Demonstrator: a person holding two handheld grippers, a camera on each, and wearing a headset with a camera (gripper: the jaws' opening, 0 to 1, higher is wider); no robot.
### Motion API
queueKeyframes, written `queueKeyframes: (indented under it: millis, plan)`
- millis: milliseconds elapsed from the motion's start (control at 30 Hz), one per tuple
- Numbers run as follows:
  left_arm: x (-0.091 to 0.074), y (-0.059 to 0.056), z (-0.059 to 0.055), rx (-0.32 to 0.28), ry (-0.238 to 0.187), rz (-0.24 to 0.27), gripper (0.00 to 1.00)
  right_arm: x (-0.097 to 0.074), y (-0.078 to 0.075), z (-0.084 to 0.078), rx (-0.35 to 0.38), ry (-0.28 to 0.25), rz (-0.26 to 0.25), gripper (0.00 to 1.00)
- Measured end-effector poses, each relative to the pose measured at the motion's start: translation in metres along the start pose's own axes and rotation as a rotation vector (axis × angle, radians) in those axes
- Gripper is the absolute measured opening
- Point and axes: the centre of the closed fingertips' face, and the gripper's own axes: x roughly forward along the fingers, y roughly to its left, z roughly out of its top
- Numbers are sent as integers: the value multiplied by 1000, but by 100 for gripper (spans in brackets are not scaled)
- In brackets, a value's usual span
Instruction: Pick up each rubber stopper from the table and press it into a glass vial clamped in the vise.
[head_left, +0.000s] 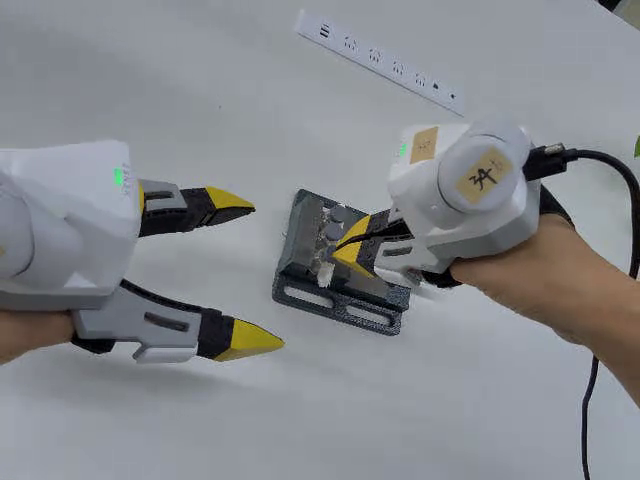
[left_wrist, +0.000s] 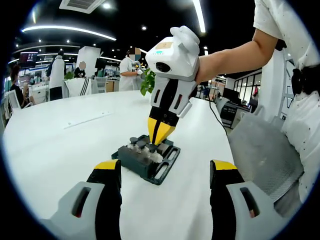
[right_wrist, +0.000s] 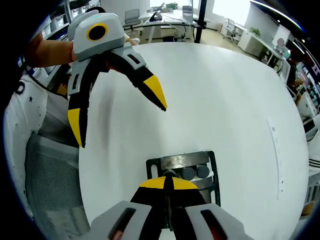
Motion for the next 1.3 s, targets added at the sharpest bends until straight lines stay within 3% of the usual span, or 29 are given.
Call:
queueKeyframes:
  millis: [1300]
  plan:
    - [0, 4, 3, -14, -27, 18, 70, 6, 0, -1, -58, 46, 2, 0]
